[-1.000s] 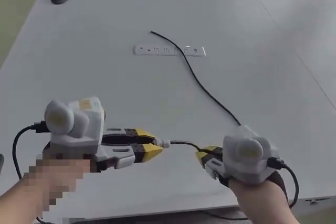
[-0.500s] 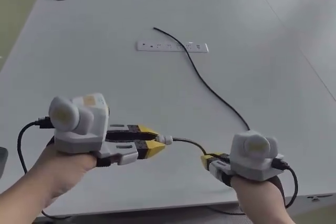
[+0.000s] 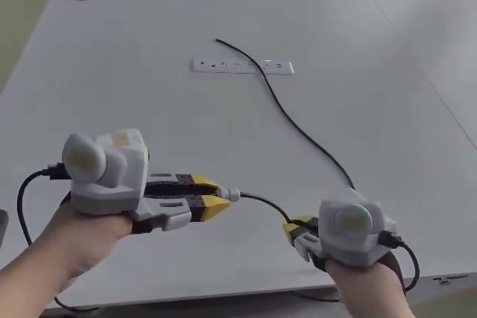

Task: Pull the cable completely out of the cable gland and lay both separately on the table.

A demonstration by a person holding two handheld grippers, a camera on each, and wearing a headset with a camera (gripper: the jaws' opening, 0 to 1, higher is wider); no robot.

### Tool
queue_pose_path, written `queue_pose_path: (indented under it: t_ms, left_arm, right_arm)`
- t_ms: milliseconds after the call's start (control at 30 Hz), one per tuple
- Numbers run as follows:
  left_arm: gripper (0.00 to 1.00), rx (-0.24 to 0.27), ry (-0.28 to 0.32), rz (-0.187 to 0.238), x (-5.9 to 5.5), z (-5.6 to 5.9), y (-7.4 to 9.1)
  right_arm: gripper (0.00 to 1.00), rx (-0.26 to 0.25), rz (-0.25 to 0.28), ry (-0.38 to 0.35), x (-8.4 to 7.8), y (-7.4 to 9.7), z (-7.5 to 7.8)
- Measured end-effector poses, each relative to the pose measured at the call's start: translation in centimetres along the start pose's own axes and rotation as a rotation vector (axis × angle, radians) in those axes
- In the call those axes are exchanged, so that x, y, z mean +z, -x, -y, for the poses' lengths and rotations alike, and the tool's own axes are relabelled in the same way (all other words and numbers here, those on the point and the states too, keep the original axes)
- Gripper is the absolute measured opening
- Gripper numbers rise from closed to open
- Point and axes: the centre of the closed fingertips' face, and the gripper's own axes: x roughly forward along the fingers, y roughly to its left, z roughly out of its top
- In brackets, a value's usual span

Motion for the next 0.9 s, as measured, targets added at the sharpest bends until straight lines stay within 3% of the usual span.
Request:
queue_pose_path:
  t_ms: [67, 300, 400, 533, 700, 900]
  left_arm:
    - [0.15, -0.002, -0.001, 0.002, 0.1, 0.1, 0.1]
    - [0.15, -0.001, 0.012, -0.006, -0.5, 0.1, 0.1]
    - [0.15, -0.004, 0.015, -0.005, -0.5, 0.3, 0.2]
    - [0.15, -0.004, 0.017, -0.008, -0.7, 0.3, 0.3]
    - [0.15, -0.005, 0.005, -0.016, -0.7, 0.2, 0.2]
    - [0.15, -0.010, -0.005, -0.020, -0.8, 0.0, 0.1]
  right_arm:
    - [0.09, 0.053, 0.022, 0.028, 0.5, 0.0, -0.8]
    - [0.22, 0.089, 0.078, 0.135, 3.1, 1.3, -2.7]
    - [0.18, 0.072, 0.142, 0.362, 5.7, 2.3, -4.2]
    - [0.18, 0.090, 0.167, 0.511, 7.7, 2.8, -6.8]
    - [0.16, 0.080, 0.171, 0.625, 8.9, 2.6, -8.1]
    - [0.10, 0.080, 0.163, 0.708, 9.0, 2.0, -8.5]
